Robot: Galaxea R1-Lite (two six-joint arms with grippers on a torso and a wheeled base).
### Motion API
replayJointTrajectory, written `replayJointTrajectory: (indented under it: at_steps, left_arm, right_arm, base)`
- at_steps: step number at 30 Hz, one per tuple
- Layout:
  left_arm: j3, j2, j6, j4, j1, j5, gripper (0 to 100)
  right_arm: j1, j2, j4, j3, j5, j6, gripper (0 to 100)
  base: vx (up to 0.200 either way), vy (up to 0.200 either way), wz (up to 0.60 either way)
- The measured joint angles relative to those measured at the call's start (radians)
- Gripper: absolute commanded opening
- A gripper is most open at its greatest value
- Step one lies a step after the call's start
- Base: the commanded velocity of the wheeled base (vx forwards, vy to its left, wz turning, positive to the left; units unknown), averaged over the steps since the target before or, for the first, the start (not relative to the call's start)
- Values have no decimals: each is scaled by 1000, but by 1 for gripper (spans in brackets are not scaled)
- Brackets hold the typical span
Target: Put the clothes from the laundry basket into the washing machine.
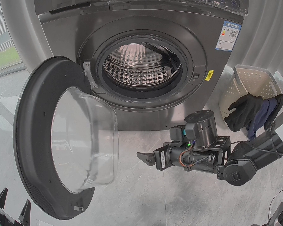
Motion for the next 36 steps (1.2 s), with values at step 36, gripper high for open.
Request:
replayJointTrajectory:
  at_steps: [36]
  left_arm:
    - [0, 0, -2, 0, 1, 0, 100]
  right_arm:
    - [73, 295, -21, -434, -41, 20, 100]
  base:
    - [0, 0, 0]
